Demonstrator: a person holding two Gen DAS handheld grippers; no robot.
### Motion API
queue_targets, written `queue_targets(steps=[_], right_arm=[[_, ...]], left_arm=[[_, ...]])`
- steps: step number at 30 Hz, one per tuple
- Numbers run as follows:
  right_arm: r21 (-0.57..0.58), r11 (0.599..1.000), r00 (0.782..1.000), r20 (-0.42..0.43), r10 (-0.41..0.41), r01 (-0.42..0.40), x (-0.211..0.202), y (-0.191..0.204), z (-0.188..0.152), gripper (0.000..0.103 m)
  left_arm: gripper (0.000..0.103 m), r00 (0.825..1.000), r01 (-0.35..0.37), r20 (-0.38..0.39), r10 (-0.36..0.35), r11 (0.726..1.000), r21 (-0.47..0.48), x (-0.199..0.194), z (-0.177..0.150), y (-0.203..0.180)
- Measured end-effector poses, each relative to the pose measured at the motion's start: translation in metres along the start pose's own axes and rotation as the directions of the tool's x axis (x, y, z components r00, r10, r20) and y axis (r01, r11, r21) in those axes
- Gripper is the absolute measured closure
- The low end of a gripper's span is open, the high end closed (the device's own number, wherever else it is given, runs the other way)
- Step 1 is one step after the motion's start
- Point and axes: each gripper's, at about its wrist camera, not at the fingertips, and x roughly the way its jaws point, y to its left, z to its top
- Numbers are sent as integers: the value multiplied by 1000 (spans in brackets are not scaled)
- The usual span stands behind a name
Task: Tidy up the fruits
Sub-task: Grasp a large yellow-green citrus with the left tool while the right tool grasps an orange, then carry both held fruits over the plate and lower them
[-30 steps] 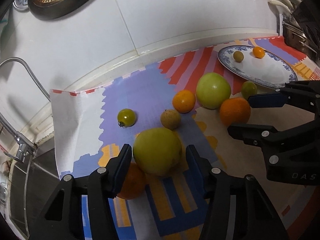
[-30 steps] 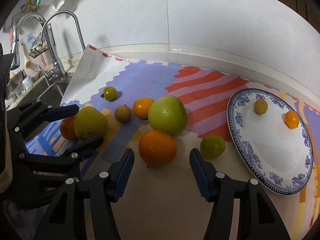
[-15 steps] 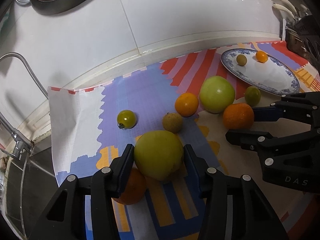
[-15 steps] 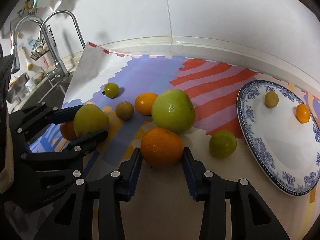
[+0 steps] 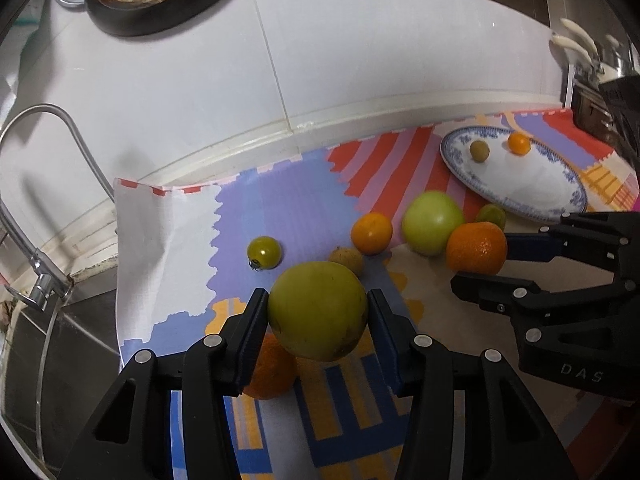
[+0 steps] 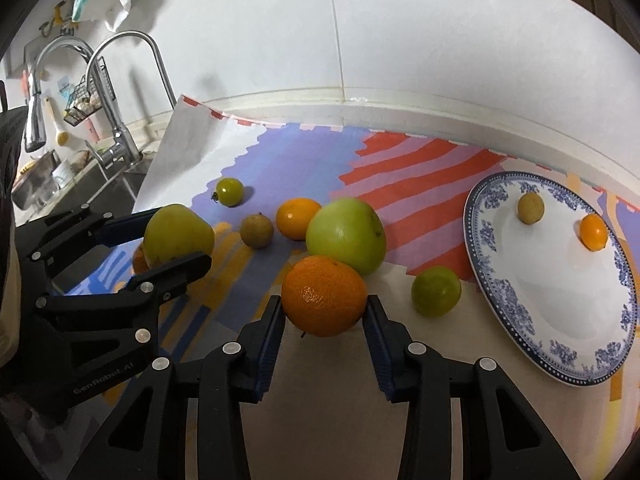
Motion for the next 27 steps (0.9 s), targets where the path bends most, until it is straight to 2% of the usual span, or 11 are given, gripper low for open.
queue_targets(steps=[12, 27], right_arm=[[4, 1000, 996, 92, -20, 20, -51, 5, 3, 62], [63, 995, 975, 207, -86, 74, -122, -6, -8, 62]], left_arm=[[54, 996, 22, 86, -18, 998, -50, -48, 7, -5], [54, 983, 78, 171, -66, 995, -65, -96, 22, -33]])
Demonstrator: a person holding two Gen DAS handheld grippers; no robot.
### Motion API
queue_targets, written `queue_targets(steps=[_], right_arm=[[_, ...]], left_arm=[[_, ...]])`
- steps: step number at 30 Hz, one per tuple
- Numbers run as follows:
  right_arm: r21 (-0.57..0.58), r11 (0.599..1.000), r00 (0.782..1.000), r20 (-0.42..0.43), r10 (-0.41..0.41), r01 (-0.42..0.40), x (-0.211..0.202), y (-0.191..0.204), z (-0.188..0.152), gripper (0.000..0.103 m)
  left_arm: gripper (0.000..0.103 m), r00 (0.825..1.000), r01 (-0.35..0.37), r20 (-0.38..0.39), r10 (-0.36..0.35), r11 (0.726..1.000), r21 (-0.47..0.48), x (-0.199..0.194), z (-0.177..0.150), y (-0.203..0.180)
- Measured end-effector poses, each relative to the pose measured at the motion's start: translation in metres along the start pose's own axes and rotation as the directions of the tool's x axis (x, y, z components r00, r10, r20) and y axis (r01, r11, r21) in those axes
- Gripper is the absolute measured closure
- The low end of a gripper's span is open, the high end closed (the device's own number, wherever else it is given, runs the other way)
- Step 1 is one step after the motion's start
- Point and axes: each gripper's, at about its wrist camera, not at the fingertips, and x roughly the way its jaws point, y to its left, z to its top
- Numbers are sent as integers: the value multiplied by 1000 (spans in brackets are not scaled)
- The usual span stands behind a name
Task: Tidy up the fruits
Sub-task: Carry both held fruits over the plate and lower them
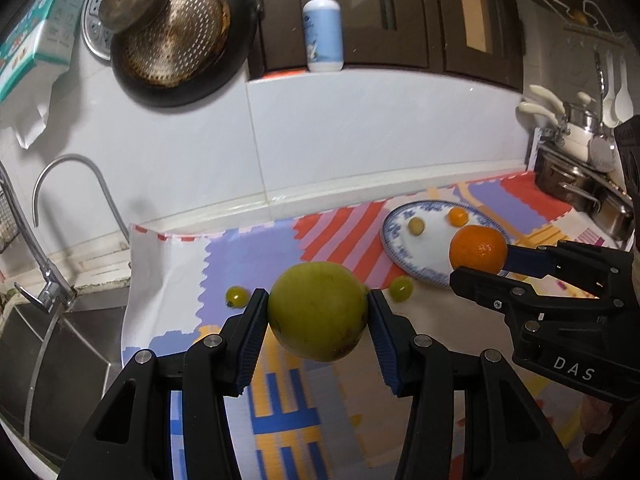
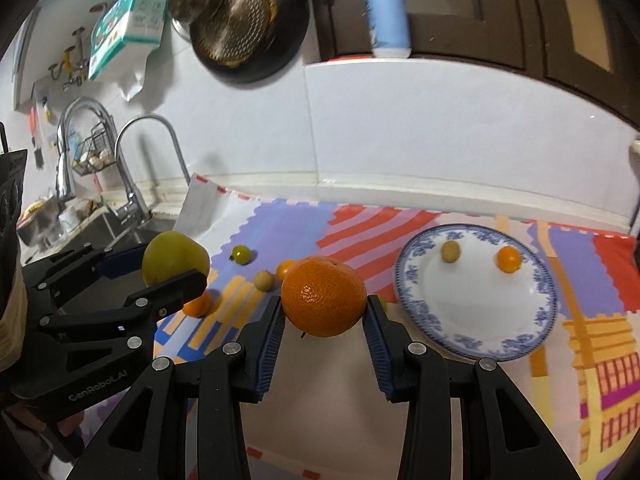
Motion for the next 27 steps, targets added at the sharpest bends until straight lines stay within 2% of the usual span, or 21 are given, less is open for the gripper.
queue_targets(steps=[9, 18, 27], right_arm=[[20, 999, 998, 48, -52, 51, -32, -30, 5, 62], [42, 994, 991, 79, -109, 105, -48, -74, 17, 62], [52, 987, 984, 82, -158, 155, -49, -120, 26, 62]], left_arm=[[54, 997, 56, 48, -57, 998, 17, -5, 25, -39], [54, 992, 83, 94, -86, 996, 39, 5, 58, -80], [54, 989, 136, 49, -138, 990, 47, 39, 78, -120]])
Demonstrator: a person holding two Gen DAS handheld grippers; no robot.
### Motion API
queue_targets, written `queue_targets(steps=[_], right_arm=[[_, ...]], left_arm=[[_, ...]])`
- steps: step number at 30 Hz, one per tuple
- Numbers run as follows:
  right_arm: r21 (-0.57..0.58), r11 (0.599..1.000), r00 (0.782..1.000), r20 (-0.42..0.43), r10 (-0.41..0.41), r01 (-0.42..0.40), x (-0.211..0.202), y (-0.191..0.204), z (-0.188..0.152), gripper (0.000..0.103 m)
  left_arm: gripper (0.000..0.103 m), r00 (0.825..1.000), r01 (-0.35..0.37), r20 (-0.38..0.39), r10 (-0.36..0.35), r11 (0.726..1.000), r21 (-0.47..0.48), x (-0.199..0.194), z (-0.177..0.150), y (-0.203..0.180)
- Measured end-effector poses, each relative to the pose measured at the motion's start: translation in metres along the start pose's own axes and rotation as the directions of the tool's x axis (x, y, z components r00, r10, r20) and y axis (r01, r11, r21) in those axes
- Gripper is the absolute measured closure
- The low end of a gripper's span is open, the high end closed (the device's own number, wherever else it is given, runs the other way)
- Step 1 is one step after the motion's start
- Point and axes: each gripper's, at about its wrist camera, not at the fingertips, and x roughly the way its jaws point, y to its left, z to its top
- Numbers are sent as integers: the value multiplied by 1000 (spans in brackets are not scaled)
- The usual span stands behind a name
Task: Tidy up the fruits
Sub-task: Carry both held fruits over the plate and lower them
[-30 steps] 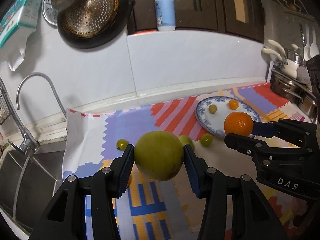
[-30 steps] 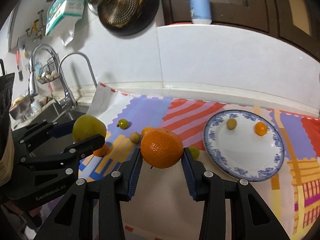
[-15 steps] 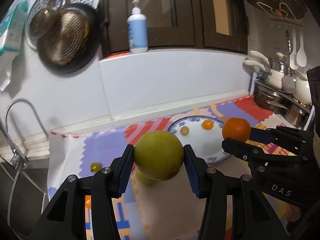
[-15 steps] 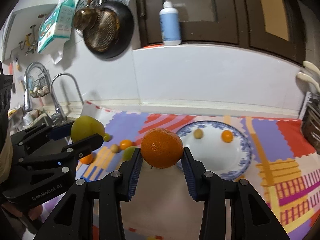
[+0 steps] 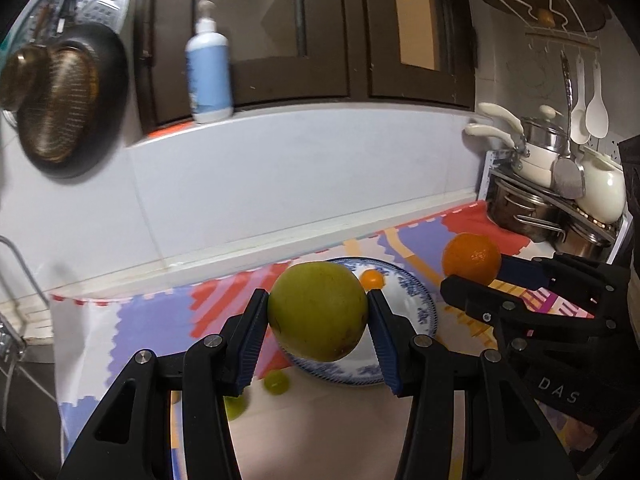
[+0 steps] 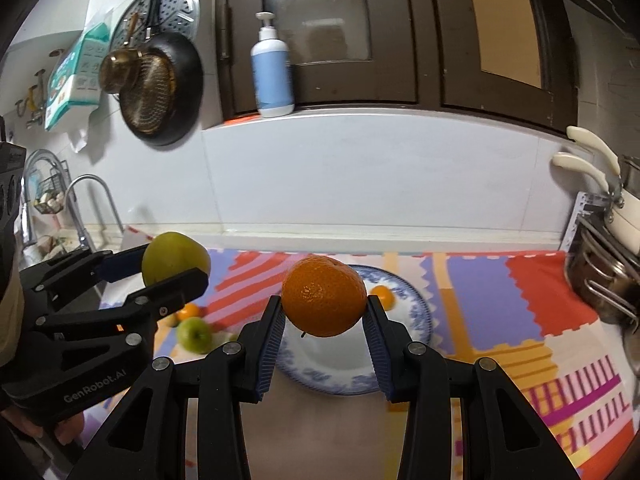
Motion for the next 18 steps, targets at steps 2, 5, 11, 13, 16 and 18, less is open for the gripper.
queue_targets(steps=[2, 5, 11, 13, 16, 18], right_arm=[[6, 1000, 1000, -10, -3, 3, 5, -9, 0, 62], [13, 1000, 1000, -25, -10, 10, 13, -21, 1, 62], [9, 1000, 998, -58, -27, 27, 40, -43, 4, 62], [14, 1000, 997, -77, -21, 22, 53, -50, 4, 62], [16, 1000, 994, -105, -16, 18, 73, -58, 3, 62], [15, 1000, 993, -121, -10, 12, 85, -62, 1, 62]], left_arm=[[54, 1000, 8, -15, -8, 1000, 2, 12, 2, -7], [54, 999, 18, -37, -18, 1000, -3, 30, 5, -12], [54, 996, 17, -91, -18, 1000, -8, 72, 4, -16], [54, 993, 21, -115, -22, 1000, -11, 87, 2, -16], [54, 988, 28, -148, -30, 1000, -13, 109, 0, -15], [54, 986, 29, -163, -30, 1000, -9, 120, -3, -14]])
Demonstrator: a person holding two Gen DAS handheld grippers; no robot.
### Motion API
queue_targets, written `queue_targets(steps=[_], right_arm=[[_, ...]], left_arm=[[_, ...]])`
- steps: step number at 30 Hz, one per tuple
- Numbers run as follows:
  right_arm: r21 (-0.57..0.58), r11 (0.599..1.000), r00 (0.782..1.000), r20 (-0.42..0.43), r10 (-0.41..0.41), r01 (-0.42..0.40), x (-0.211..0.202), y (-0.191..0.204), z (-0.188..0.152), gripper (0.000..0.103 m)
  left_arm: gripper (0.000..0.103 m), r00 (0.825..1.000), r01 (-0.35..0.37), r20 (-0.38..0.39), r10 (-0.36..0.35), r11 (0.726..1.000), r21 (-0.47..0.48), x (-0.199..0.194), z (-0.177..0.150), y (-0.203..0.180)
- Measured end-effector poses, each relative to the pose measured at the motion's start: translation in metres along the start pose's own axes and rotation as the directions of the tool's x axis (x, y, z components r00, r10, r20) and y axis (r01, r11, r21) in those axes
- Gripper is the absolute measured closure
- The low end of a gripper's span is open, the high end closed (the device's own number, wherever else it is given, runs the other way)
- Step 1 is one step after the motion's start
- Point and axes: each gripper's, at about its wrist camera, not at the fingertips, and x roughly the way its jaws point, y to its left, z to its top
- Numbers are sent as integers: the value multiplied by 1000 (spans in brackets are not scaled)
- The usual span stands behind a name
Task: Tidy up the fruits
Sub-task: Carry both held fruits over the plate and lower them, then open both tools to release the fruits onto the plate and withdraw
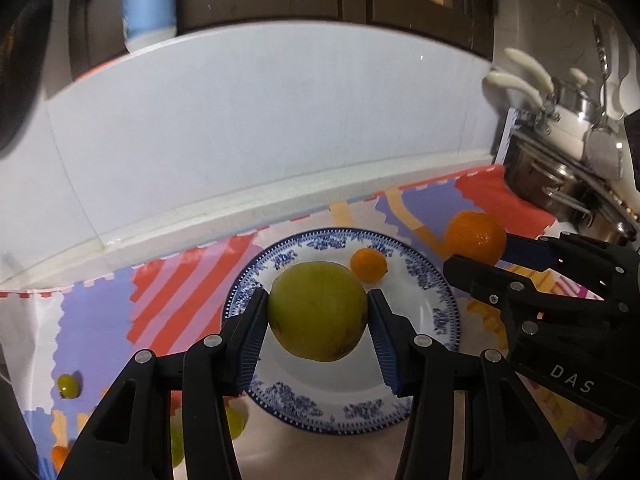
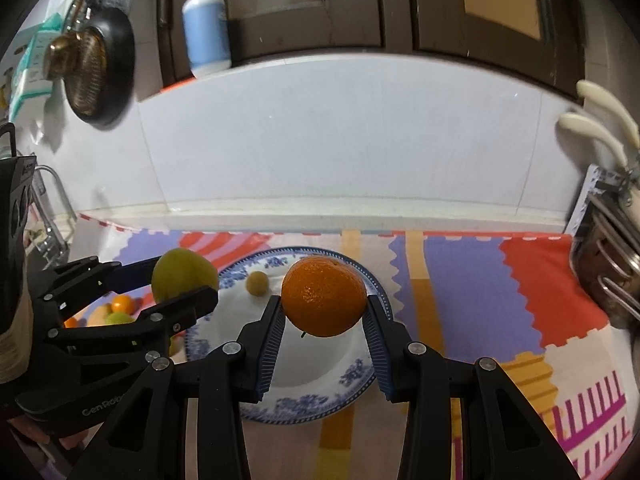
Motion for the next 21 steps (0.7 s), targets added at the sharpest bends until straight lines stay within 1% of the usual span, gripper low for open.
queue_targets(steps=[11, 21], right_arm=[[22, 999, 994, -105, 28, -25, 64, -16, -9, 62], [40, 999, 985, -165, 42, -36, 96, -21, -19, 62]], left_arm=[[54, 997, -9, -72, 9, 1000, -2, 47, -6, 5], [54, 991, -15, -136, 16, 1000, 6, 68, -9, 5]])
